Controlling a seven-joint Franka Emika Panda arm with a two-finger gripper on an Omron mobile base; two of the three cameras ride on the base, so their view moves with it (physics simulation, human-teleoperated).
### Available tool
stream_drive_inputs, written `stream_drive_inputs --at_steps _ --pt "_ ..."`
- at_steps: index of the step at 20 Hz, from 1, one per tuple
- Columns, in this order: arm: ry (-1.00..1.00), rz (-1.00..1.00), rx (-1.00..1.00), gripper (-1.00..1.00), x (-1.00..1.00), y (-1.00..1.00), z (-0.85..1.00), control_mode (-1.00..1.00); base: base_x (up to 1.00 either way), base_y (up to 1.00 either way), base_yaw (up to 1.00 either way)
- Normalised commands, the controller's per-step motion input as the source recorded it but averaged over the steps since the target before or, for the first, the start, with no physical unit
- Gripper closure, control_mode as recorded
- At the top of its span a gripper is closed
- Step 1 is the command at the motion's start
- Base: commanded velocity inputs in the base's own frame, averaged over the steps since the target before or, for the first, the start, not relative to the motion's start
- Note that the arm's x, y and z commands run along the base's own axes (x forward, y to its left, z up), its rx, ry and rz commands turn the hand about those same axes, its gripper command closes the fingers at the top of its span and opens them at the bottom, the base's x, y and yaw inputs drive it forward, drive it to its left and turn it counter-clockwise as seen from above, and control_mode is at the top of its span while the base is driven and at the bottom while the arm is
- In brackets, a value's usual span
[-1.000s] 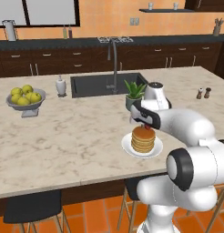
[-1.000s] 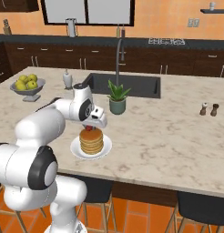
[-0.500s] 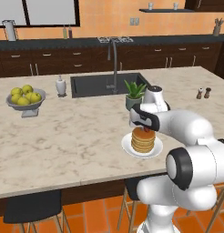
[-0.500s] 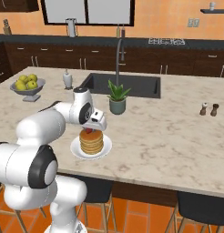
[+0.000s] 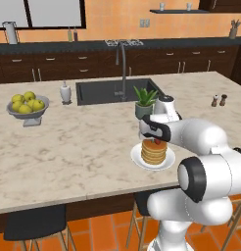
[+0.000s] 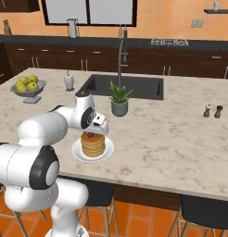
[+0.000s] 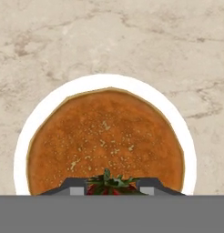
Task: Take the strawberry from the fridge and place it on top of the pancake, located on the dining counter.
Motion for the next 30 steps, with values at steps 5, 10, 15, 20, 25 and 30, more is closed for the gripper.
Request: stream_drive_inputs --at_steps 5,10,15,20,25,30 --pt "0.00 0.00 0.00 -1.00 0.00 0.00 -0.02 -1.00 0.00 0.00 0.00" --pt "0.00 0.00 0.00 -1.00 0.00 0.00 0.00 -1.00 0.00 0.00 0.00" --pt "0.00 0.01 0.00 -1.00 0.01 0.00 0.24 -1.00 0.00 0.00 0.00" --pt "-0.04 0.01 -0.05 -1.00 -0.27 0.15 0.96 -1.00 0.00 0.00 0.00" --pt "-0.12 0.00 -0.04 -1.00 -0.94 0.59 0.46 -1.00 0.00 0.00 0.00" --pt "-0.11 0.08 -0.07 -1.00 -1.00 0.99 0.02 -1.00 0.00 0.00 0.00"
